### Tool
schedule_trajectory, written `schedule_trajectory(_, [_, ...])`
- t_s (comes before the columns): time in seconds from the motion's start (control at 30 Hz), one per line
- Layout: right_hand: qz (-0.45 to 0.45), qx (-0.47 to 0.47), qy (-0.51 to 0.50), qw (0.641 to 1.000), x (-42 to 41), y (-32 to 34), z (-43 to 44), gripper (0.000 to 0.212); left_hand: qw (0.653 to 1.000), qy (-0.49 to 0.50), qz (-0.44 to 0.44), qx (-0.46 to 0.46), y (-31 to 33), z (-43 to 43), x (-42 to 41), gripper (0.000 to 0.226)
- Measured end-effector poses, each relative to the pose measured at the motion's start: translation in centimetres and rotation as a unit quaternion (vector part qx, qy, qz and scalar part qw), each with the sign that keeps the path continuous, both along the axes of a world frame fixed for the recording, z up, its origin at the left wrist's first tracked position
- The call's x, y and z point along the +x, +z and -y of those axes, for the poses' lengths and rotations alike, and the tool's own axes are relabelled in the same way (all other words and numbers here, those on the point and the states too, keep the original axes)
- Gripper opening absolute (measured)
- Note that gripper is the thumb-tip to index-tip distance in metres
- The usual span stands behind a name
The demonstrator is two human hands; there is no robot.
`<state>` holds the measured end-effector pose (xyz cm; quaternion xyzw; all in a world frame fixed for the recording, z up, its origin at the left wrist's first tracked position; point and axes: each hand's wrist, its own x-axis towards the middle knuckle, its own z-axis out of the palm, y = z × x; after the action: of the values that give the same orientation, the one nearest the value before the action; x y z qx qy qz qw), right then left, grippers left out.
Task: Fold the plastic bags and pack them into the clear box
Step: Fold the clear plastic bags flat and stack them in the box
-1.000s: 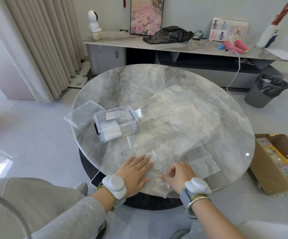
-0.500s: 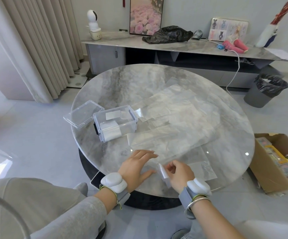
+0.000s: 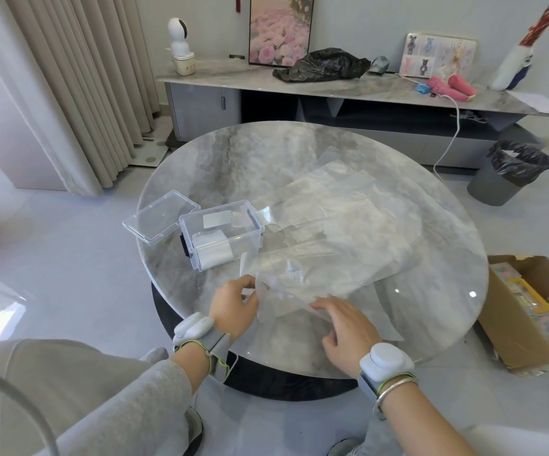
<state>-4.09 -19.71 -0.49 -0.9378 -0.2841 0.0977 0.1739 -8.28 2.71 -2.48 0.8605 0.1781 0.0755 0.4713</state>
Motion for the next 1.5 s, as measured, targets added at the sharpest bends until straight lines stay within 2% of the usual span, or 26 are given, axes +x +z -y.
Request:
schedule_trajectory(0.07, [0.026,-0.013,-0.049,0.998,0.3,0.4,-0.2,0.044,1.0,0.01,0.004,-0.002,0.1,-0.2,0.1,0.016])
schedule_trajectory(0.23, [0.024,-0.081,-0.048,0.995,0.5,0.9,-1.0,0.032,0.998,0.013,0.048,0.037,1.0,-0.3,-0.1,0.035])
schedule_trajectory(0.4, [-0.007,-0.086,-0.04,0.996,0.6,1.6,-1.7,0.036,0.985,0.051,0.138,-0.09,2.4,0.1,-0.3,0.045])
schedule_trajectory(0.47, [-0.03,-0.093,-0.043,0.994,0.8,1.7,-1.6,0.038,0.985,0.038,0.162,-0.039,2.7,-0.1,-0.5,0.054])
schedule_trajectory(0.53, [-0.042,-0.098,-0.04,0.993,0.8,1.7,-1.6,0.038,0.981,-0.028,0.181,0.071,3.3,-0.3,-0.7,0.062])
schedule_trajectory(0.63, [-0.045,-0.096,-0.045,0.993,0.9,1.5,-1.8,0.04,0.944,-0.165,0.171,0.228,3.3,-0.5,-0.8,0.069])
schedule_trajectory(0.7, [-0.038,-0.098,-0.052,0.993,0.8,1.5,-2.0,0.041,0.927,-0.225,0.129,0.272,2.6,-0.8,-0.8,0.06])
schedule_trajectory(0.77, [-0.028,-0.103,-0.054,0.993,0.9,1.6,-2.2,0.042,0.928,-0.238,0.084,0.272,2.3,-1.0,-1.1,0.039])
schedule_trajectory(0.87, [-0.017,-0.086,-0.068,0.994,0.9,2.1,-2.4,0.041,0.945,-0.196,0.024,0.261,2.1,-1.7,-1.3,0.022])
schedule_trajectory(0.93, [-0.009,-0.037,-0.081,0.996,1.0,2.6,-2.8,0.04,0.958,-0.149,0.002,0.244,2.0,-2.2,-1.1,0.022])
schedule_trajectory(1.03, [0.04,0.024,-0.101,0.994,1.4,3.4,-3.6,0.039,0.99,-0.068,-0.022,0.126,2.4,-2.7,-0.4,0.028])
schedule_trajectory(1.1, [0.063,0.019,-0.111,0.992,1.8,3.9,-3.6,0.04,0.997,-0.031,-0.041,0.063,2.5,-3.2,0.1,0.031])
schedule_trajectory(1.3, [0.087,-0.039,-0.162,0.982,2.3,2.7,-2.1,0.05,0.985,0.024,-0.095,0.143,1.0,-4.3,0.2,0.044])
schedule_trajectory(1.4, [0.108,-0.023,-0.16,0.981,2.1,2.0,-2.2,0.05,0.984,0.007,-0.058,0.167,1.1,-4.2,0.2,0.045])
schedule_trajectory(1.5, [0.08,-0.052,-0.116,0.989,1.7,1.1,-2.7,0.054,0.98,0.01,0.006,0.2,1.8,-4.0,0.4,0.034])
